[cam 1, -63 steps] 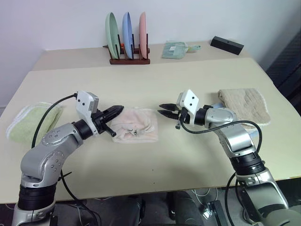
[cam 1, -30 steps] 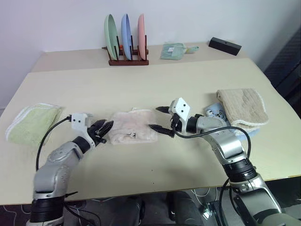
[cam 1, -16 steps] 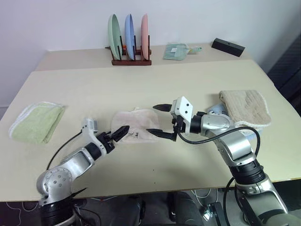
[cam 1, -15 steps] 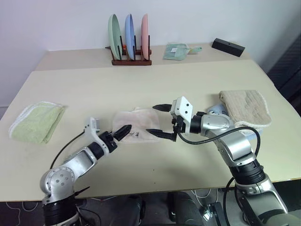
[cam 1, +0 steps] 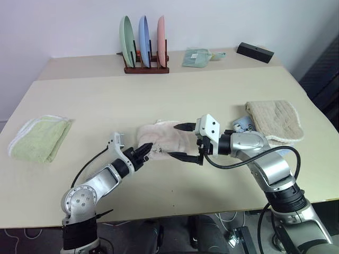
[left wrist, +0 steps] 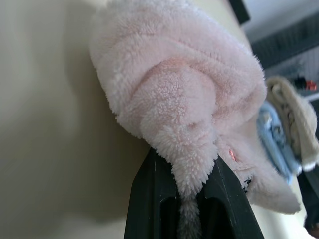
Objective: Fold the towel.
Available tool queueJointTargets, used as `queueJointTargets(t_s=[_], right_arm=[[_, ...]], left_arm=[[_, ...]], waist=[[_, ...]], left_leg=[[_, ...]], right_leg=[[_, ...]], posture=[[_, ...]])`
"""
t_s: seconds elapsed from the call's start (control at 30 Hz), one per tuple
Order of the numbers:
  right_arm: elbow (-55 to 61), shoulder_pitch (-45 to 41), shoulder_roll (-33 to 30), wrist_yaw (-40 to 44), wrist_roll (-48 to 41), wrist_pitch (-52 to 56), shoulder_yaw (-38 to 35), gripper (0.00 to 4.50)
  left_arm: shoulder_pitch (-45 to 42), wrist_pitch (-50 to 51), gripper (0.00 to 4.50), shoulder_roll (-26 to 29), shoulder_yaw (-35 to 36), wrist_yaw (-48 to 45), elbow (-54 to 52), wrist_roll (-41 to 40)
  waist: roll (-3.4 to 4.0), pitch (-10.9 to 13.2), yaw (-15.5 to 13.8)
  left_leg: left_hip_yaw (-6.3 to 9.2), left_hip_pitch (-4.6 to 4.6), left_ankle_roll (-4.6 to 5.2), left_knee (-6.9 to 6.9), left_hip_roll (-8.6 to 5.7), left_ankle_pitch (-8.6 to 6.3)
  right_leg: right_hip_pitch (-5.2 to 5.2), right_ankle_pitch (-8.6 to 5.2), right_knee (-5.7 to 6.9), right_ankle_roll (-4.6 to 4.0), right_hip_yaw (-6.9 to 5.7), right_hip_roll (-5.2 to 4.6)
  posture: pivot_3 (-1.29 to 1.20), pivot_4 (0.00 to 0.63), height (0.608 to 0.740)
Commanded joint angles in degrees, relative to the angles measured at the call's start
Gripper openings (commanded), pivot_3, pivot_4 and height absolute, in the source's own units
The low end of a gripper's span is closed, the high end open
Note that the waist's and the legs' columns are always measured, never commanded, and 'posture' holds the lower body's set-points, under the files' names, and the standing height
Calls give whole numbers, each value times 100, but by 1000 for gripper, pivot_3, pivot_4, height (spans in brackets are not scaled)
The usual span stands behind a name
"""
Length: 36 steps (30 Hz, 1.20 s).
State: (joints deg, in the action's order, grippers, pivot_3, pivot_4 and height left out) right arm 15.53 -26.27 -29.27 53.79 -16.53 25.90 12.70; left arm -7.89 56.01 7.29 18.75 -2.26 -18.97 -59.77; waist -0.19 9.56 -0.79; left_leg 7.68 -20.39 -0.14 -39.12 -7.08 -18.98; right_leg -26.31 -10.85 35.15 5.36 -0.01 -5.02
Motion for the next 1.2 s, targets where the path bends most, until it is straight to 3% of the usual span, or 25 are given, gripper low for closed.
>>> queueJointTargets(t_s=[0.03, 0.23, 0.37, 0.6, 0.7, 0.8, 0.97, 1.2], right_arm=[[91, -35, -59, -14, -2, -127, -103, 4500], [31, -70, -36, 32, -30, -189, -45, 4500], [-7, -88, 17, 62, -23, -246, 29, 4500], [-96, -103, 56, 80, 39, -362, 81, 4500], [-90, -58, 18, 77, 58, -407, 73, 4500], [-58, -28, -6, 80, 54, -406, 68, 4500], [-148, -48, -72, 124, 81, -472, 56, 4500], [-476, -211, -169, 250, 99, -599, -25, 4500]], left_arm=[[-453, -923, 51, 263, 797, 300, -106, 173], [-1631, -2438, 51, 1010, 2168, 1294, 452, 640], [-1751, -3124, 51, 1084, 2941, 1963, 839, 733], [-776, -3277, 51, 606, 3085, 2337, 833, 740], [-437, -3341, 51, 116, 3163, 2536, 685, 355], [-160, -3341, 1107, 99, 2986, 2317, 468, 344], [272, -3113, 3623, 318, 3086, 2279, 265, -136], [1241, -3301, 3623, 949, 3238, 2027, -410, 131]], waist=[[-3, 2, -2], [-8, 3, -2], [-8, 3, 7], [-27, -3, -14], [-53, -6, -21], [-59, -6, -10], [-59, -6, 3], [-61, -5, -12]], left_leg=[[0, 0, 0, 0, 0, 0], [-1, -3, -5, 2, 1, -1], [-2, -2, -5, 2, 0, -1], [-1, -1, -5, -1, 0, -2], [5, -2, -6, -4, 1, -1], [5, 0, -6, -4, 2, -2], [4, 1, -6, -3, 2, -2], [-1, 2, -7, 2, 6, -5]], right_leg=[[0, 0, 0, 0, 0, 0], [-4, 1, -5, -1, 0, 1], [-3, 1, -10, 0, -1, 1], [2, 1, -7, 0, -1, 2], [4, 2, -4, -1, -2, 2], [5, 1, -4, -1, -2, 3], [4, 1, -4, -1, -2, 3], [1, 0, -4, -2, 1, 8]], posture=[[0, 150, 735], [0, 150, 735], [0, 150, 735], [0, 150, 735], [0, 150, 735], [0, 150, 735], [0, 150, 735], [0, 150, 735]])
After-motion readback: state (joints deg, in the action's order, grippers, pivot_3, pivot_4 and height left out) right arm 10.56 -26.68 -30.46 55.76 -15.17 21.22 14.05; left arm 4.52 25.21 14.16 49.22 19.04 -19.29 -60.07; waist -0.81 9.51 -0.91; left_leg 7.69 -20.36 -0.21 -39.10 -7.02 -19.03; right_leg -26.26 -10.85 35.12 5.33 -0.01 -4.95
